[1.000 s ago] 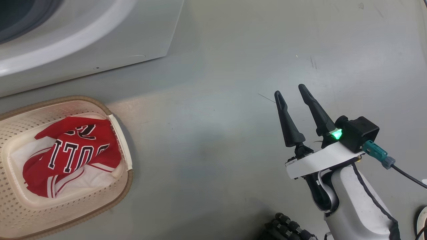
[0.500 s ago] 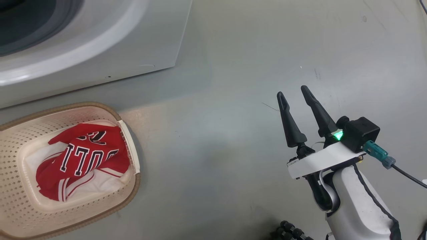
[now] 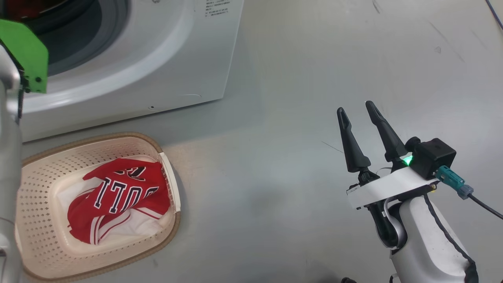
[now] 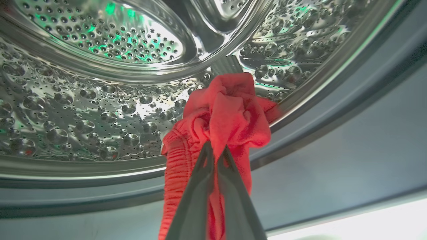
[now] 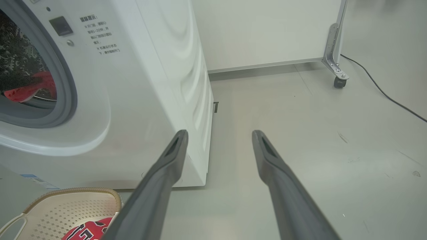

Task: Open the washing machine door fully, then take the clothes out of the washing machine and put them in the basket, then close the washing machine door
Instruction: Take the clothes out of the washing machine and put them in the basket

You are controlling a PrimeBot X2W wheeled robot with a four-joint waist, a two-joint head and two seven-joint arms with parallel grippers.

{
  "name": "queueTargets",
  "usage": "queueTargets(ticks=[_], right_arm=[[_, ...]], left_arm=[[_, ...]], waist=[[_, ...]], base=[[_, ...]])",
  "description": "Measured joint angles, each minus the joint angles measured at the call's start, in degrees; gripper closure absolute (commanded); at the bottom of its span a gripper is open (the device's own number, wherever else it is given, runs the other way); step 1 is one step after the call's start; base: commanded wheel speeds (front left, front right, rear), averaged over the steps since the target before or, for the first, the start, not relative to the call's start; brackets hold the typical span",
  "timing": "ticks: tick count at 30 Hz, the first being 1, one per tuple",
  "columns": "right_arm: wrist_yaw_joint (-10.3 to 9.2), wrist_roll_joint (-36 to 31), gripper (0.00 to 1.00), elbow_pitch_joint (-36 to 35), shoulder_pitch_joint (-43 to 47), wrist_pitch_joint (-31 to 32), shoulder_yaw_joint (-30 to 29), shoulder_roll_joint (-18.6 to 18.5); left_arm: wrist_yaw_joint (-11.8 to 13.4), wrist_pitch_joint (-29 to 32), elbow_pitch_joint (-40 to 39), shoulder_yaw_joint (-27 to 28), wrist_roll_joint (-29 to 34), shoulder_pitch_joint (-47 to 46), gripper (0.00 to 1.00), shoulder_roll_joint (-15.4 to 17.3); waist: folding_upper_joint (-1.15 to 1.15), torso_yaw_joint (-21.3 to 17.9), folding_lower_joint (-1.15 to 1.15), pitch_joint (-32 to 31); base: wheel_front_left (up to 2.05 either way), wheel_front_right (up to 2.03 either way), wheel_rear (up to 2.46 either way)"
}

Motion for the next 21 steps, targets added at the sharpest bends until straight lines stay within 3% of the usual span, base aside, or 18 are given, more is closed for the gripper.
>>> queueTargets(ticks=[21], right_arm=[[-0.02,-1.9,0.00,2.0,5.9,0.0,-2.6,-0.5]], left_arm=[[-4.6,-17.4,0.4,1.9,-7.3,11.5,1.00,-7.9]], waist=[[0.00,5.9,0.00,-11.4]], base=[[0.00,0.00,0.00]])
